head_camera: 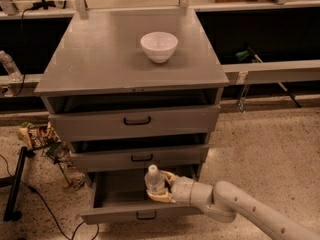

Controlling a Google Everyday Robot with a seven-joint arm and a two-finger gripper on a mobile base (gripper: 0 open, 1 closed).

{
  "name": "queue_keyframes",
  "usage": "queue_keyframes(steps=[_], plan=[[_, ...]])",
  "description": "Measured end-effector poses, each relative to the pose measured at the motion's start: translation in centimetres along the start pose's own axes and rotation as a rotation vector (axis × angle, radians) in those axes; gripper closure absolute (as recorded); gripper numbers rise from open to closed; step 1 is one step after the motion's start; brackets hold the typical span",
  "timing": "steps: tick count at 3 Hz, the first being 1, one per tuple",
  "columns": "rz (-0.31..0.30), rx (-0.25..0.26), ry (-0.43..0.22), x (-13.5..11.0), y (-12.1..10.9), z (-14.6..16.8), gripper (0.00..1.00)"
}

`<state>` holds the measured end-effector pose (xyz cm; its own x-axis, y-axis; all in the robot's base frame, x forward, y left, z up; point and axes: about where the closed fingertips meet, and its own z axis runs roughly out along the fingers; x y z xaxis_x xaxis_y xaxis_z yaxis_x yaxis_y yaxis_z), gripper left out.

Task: Place blue plastic bottle into bottom drawer

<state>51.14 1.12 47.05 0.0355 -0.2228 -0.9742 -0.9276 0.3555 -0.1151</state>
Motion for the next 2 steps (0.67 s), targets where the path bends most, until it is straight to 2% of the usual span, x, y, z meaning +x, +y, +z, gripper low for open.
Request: queue_keyframes(steps=[1, 2], plan=[[0.017, 0.010, -0.009, 0.6, 0.3, 0.2, 1.00], [0.040, 0.031, 0.001, 3.1, 1.2, 0.2, 1.00]])
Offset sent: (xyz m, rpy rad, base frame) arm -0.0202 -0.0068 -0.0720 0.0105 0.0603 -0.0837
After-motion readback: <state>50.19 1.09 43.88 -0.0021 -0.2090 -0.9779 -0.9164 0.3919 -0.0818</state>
